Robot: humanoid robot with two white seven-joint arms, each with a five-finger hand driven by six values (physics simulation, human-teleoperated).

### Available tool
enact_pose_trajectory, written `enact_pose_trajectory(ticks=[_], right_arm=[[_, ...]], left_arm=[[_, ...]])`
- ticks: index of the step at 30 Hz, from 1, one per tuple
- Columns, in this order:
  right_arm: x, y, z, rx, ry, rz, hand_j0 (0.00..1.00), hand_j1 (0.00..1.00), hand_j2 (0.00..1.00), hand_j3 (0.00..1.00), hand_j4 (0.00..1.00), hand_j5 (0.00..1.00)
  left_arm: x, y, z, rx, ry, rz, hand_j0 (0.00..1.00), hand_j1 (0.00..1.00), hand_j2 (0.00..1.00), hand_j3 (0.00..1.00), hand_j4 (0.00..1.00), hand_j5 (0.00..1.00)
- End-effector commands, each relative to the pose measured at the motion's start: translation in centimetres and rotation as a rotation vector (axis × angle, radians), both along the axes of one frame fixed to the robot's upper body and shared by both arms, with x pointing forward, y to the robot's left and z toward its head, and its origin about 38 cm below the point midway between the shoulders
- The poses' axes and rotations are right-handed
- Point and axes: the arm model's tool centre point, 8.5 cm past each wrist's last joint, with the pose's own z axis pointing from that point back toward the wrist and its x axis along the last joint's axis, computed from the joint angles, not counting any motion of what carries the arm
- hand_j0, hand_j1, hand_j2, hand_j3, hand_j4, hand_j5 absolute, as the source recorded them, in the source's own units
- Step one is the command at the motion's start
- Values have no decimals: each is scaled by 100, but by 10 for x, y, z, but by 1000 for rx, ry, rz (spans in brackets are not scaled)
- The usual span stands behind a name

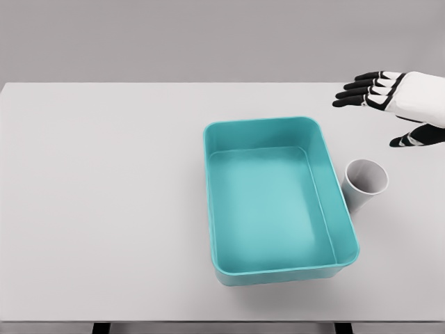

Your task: Put the paper cup into the basket with your right arm

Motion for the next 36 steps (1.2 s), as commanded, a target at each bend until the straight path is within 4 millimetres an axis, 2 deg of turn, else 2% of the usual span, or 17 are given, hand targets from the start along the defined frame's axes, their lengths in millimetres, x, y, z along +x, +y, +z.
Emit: enact_pose_trajectory(ticks=[1,7,8,9,11,13,16,17,20,22,25,28,30,32,35,36], right_arm=[[0,0,0,5,2,-3,100,100,100,100,100,100],[1,-1,0,0,1,-7,100,100,100,100,100,100],[1,-4,5,17,-9,-13,100,100,100,100,100,100],[4,-11,10,28,-19,-36,100,100,100,100,100,100],[7,-34,-3,172,90,-90,100,100,100,100,100,100],[6,-41,-7,220,131,-101,100,100,100,100,100,100],[4,-67,-2,315,201,-159,100,100,100,100,100,100],[2,-73,-8,325,227,-177,100,100,100,100,100,100],[-7,-90,-45,319,340,-242,100,100,100,100,100,100],[-15,-102,-70,389,449,-277,100,100,100,100,100,100],[-26,-110,-93,464,566,-293,100,100,100,100,100,100],[-30,-126,-106,539,609,-347,100,100,100,100,100,100],[-31,-126,-111,591,625,-351,100,100,100,100,100,100],[-27,-118,-126,750,634,-334,100,100,100,100,100,100],[-16,-121,-132,1012,534,-326,100,100,100,100,100,100],[-15,-120,-132,1049,514,-318,100,100,100,100,100,100]], left_arm=[[0,0,0,0,0,0,100,100,100,100,100,100],[0,0,0,0,0,0,100,100,100,100,100,100],[0,0,0,0,0,0,100,100,100,100,100,100],[0,0,0,0,0,0,100,100,100,100,100,100],[0,0,0,0,0,0,100,100,100,100,100,100],[0,0,0,0,0,0,100,100,100,100,100,100],[0,0,0,0,0,0,100,100,100,100,100,100],[0,0,0,0,0,0,100,100,100,100,100,100],[0,0,0,0,0,0,100,100,100,100,100,100],[0,0,0,0,0,0,100,100,100,100,100,100],[0,0,0,0,0,0,100,100,100,100,100,100],[0,0,0,0,0,0,100,100,100,100,100,100],[0,0,0,0,0,0,100,100,100,100,100,100],[0,0,0,0,0,0,100,100,100,100,100,100],[0,0,0,0,0,0,100,100,100,100,100,100],[0,0,0,0,0,0,100,100,100,100,100,100]])
